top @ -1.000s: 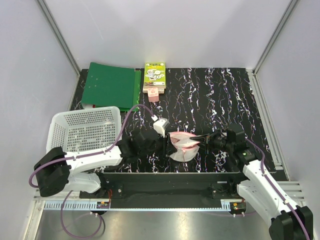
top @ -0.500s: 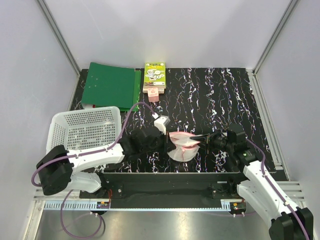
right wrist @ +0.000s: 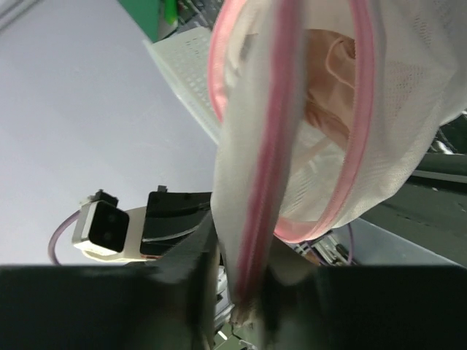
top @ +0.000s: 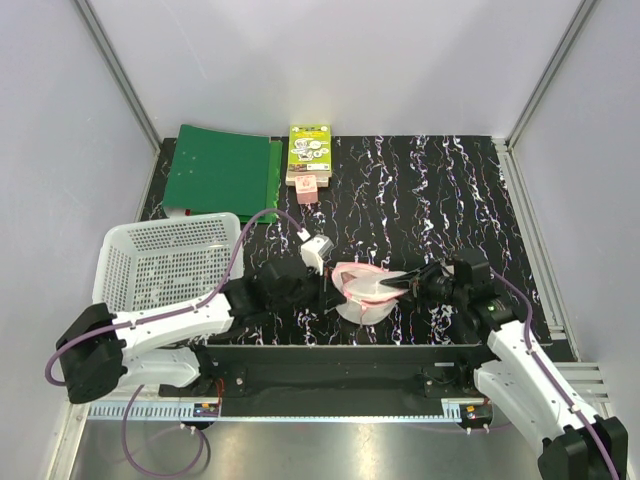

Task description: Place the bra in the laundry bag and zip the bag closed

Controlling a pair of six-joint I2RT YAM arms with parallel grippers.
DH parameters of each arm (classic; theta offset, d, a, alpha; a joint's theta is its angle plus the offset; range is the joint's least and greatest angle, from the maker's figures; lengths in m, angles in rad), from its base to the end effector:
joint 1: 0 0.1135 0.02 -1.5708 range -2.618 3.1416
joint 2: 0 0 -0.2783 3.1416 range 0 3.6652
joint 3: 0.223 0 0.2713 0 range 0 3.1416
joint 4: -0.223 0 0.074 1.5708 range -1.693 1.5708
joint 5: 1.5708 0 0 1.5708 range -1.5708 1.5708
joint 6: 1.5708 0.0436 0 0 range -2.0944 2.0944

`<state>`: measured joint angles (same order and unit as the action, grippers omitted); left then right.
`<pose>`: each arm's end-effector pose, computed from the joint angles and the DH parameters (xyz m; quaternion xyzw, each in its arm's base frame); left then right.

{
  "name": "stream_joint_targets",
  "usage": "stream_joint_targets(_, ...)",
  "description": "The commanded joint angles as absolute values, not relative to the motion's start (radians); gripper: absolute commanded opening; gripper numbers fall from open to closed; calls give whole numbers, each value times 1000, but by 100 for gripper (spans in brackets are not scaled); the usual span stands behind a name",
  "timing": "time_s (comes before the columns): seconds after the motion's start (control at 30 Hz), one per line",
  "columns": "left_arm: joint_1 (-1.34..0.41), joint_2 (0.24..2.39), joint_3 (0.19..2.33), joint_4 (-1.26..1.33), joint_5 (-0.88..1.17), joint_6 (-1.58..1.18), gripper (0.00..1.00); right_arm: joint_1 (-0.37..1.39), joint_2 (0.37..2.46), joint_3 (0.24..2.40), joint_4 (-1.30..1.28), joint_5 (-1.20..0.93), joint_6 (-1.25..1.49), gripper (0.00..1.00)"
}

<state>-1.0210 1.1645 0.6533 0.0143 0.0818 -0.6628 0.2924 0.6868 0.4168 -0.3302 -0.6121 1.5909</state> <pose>0.1398 -0.2349 0.2360 0.1735 0.8411 -0.4046 0.3142 0.1520 0.0719 0.2153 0.3980 0.7568 0.5165 0.0463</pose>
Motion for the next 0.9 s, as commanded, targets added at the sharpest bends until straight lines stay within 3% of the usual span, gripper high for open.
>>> stream_joint_targets(0.0, -1015, 1152, 641, 86, 190, -669, 0, 288, 719, 512, -483, -586, 1393, 42)
stream_joint_targets(0.17, -1017, 1180, 637, 143, 247, -715, 0, 288, 718, 671, -780, -455, 1260, 78)
stream_joint_targets(0.3, -1017, 1203, 638, 202, 290, -750, 0, 290, 738, 790, -1058, -383, 1216, 93)
stream_joint_targets(0.53, -1026, 1261, 647, 293, 363, -810, 0, 290, 697, 844, -1258, -434, 1284, 95)
stream_joint_targets(0.73, -1045, 1305, 652, 367, 376, -856, 0, 290, 609, 724, -1102, -546, 1492, 88)
stream_joint_targets(0.87, -1052, 1327, 670, 373, 376, -871, 0, 293, 678, 725, -1014, -519, 1488, 84)
